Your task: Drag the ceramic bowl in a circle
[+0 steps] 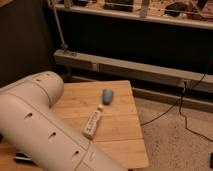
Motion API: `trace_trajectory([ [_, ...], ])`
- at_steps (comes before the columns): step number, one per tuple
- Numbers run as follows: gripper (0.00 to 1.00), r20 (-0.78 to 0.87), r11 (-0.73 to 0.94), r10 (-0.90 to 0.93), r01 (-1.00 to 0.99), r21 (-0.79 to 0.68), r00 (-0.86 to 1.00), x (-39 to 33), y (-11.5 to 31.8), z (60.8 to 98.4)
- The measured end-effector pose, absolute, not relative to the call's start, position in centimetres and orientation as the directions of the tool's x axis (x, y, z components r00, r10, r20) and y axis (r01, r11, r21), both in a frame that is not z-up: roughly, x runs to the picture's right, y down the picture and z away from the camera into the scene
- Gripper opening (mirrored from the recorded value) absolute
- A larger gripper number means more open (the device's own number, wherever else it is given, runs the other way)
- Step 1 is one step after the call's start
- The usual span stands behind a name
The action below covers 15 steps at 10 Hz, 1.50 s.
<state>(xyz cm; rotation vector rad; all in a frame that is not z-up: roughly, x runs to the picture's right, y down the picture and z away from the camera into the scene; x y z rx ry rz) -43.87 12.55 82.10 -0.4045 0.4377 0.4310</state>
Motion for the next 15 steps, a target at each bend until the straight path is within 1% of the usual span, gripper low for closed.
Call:
trace_trajectory([
  [3,0.00,-0.481,0.822,0.417,-0.546,-0.162,0.771,-42.5,6.6,85.0],
  [5,0.00,-0.495,0.795,0.496,-0.602,-0.071,0.714,-39.4,2.8,86.6],
  [7,0.00,-0.535,0.755,0.563,-0.655,0.024,0.630,-33.8,0.2,88.1],
  [8,0.00,-0.567,0.728,0.594,-0.681,0.077,0.571,-29.8,-0.6,88.7],
  [10,0.00,-0.617,0.675,0.636,-0.722,0.154,0.463,-23.2,-0.9,89.2],
  [12,0.00,-0.651,0.631,0.659,-0.748,0.206,0.376,-17.9,-0.8,88.9],
  [13,0.00,-0.664,0.617,0.661,-0.756,0.218,0.349,-16.0,-0.5,88.5],
  [15,0.00,-0.695,0.600,0.638,-0.779,0.179,0.332,-14.0,0.9,87.1],
])
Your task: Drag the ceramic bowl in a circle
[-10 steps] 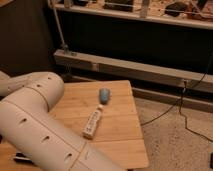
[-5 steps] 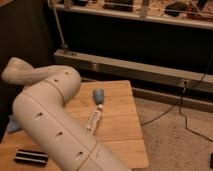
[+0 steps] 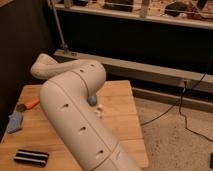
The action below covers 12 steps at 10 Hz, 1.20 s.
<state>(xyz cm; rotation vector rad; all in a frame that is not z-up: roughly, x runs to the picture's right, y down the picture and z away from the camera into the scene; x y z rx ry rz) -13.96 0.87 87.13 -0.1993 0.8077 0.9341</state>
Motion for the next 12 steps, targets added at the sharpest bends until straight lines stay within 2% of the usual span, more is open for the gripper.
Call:
trace_trajectory([
  [2,0.00,-0.729,0.574,0.582,-0.817,0.057,0.359,-13.8,4.3,84.5],
  [7,0.00,-0.802,0.639,0.391,-0.760,-0.116,0.452,-11.3,11.5,80.1],
  [12,0.00,-0.738,0.722,0.175,-0.595,-0.354,0.651,-17.3,17.7,76.5],
])
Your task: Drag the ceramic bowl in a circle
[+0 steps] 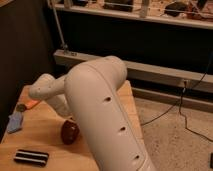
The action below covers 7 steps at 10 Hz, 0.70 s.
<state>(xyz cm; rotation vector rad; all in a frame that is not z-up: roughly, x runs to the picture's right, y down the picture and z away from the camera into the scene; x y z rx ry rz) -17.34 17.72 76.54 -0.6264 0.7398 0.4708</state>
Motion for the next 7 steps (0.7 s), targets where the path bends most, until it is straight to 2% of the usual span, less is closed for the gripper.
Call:
trace_trajectory([
  [3,0.00,-0.662,0.730,0.099,-0.506,-0.458,0.743,-22.0,20.2,75.2],
  [7,0.00,-0.560,0.750,0.094,-0.428,-0.503,0.823,-28.8,20.0,75.6],
])
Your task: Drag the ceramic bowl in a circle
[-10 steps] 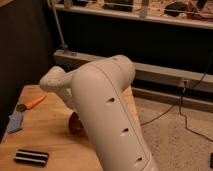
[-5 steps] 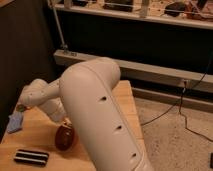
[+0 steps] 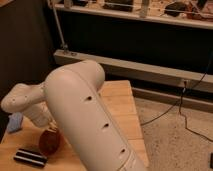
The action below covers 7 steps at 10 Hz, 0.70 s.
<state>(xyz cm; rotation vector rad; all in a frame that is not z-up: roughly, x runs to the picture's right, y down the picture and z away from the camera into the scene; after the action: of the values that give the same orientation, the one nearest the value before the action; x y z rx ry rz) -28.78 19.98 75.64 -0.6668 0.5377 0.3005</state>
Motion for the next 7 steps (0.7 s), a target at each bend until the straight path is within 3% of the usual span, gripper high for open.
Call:
trace_trajectory([
  [7,0.00,-0.448,0.743,0.274,-0.483,-0.464,0.851,-39.6,12.7,81.9],
])
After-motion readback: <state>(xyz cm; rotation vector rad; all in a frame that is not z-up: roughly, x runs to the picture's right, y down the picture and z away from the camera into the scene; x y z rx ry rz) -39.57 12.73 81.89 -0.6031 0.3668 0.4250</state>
